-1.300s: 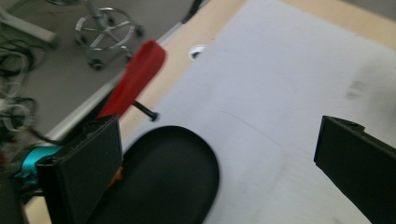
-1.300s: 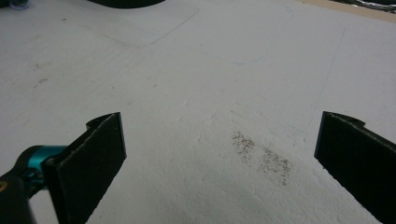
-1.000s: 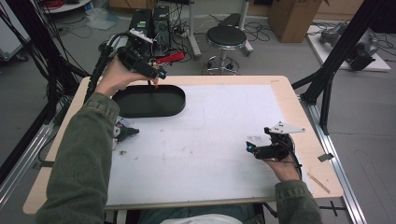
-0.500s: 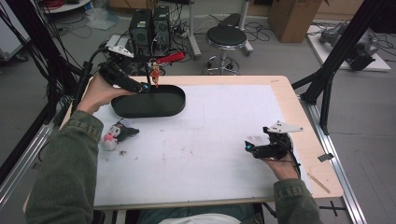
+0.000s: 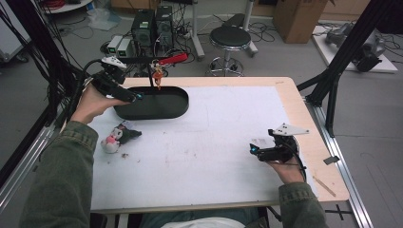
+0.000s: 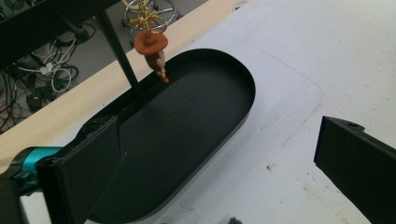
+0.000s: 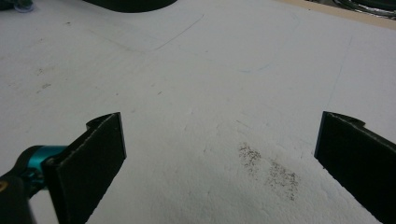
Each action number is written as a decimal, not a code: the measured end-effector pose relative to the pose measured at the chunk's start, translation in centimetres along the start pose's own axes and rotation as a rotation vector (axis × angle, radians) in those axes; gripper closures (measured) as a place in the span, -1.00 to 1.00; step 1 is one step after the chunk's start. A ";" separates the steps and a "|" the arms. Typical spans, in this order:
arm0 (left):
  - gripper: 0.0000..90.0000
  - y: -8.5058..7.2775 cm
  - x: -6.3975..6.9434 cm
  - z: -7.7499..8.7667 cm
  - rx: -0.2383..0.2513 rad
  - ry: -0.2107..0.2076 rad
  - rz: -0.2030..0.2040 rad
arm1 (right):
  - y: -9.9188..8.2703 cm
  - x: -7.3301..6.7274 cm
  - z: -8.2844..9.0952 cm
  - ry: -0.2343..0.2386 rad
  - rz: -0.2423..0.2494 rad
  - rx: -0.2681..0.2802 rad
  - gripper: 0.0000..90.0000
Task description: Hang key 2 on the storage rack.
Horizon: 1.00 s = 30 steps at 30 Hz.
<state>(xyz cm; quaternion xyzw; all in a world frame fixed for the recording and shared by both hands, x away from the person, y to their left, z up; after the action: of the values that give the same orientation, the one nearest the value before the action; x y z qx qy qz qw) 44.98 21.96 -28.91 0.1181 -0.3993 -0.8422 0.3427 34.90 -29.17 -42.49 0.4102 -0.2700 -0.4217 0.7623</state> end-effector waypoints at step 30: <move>-0.96 -6.2 -0.6 -0.5 -0.062 0.076 0.066 | -0.1 0.0 -0.1 -0.007 0.024 -0.008 -0.98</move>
<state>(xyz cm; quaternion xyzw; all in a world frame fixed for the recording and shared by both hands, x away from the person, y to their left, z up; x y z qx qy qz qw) 42.72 24.83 -33.94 0.1261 -0.3633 -0.8372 0.3889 34.96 -29.10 -42.63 0.4023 -0.2758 -0.4151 0.7680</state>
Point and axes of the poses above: each handheld gripper's, and its own axes: z roughly backward along the jaws, y roughly out of its top, x roughly to its right, the point moved 2 cm from there along -z, roughly forward along the jaws, and after that the axes turned 9 degrees about -y, right-handed, at the moved point
